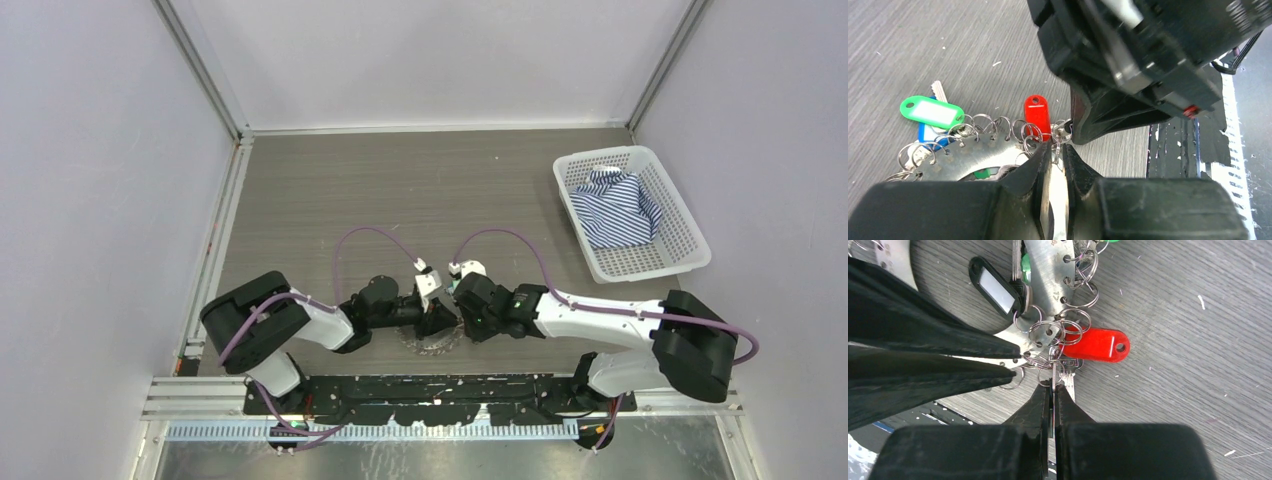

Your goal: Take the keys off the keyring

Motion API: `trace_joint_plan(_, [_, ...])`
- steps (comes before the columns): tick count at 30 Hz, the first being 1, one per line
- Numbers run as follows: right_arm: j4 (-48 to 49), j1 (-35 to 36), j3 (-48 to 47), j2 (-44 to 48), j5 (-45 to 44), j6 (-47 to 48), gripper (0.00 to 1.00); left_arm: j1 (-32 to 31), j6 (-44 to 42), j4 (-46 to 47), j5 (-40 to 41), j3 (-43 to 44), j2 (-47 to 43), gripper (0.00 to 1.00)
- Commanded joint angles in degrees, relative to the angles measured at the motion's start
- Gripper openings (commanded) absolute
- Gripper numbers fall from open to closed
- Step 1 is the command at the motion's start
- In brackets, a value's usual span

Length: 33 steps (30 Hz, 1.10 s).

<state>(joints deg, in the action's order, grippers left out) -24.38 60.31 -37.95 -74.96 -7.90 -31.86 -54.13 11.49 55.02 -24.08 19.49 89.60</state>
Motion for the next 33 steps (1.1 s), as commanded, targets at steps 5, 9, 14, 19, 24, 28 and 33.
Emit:
trace_joint_plan(5, [2.5, 0.0, 0.7, 4.4, -2.6, -1.1, 0.01, -0.1, -0.6, 7.4, -5.0, 2.7, 5.5, 0.15])
trace_joint_plan(9, [2.4, 0.0, 0.5, 4.3, -2.6, -0.9, 0.01, -0.1, -0.4, 9.2, -5.7, 2.7, 6.7, 0.16])
trace_joint_plan(14, [2.4, -0.1, 0.2, 4.0, -2.3, -0.8, 0.01, -0.1, -0.6, 9.6, -5.9, 3.0, 7.0, 0.16])
trace_joint_plan(19, [2.4, -0.1, -0.2, 3.7, -2.2, -0.6, 0.01, -0.1, -0.6, 9.1, -6.5, 3.6, 7.2, 0.17])
trace_joint_plan(24, [2.2, -0.1, -0.3, 3.9, -2.1, -0.5, 0.01, -0.1, -1.3, 7.5, -6.5, 4.1, 7.4, 0.16])
trace_joint_plan(28, [2.0, -0.1, -0.3, 4.0, -2.3, -0.5, 0.01, -0.1, -1.7, 6.5, -6.9, 4.2, 7.4, 0.16])
trace_joint_plan(33, [2.1, 0.0, -0.2, 4.1, -2.1, -0.6, 0.01, -0.1, -2.6, 4.3, -7.3, 4.4, 7.0, 0.17])
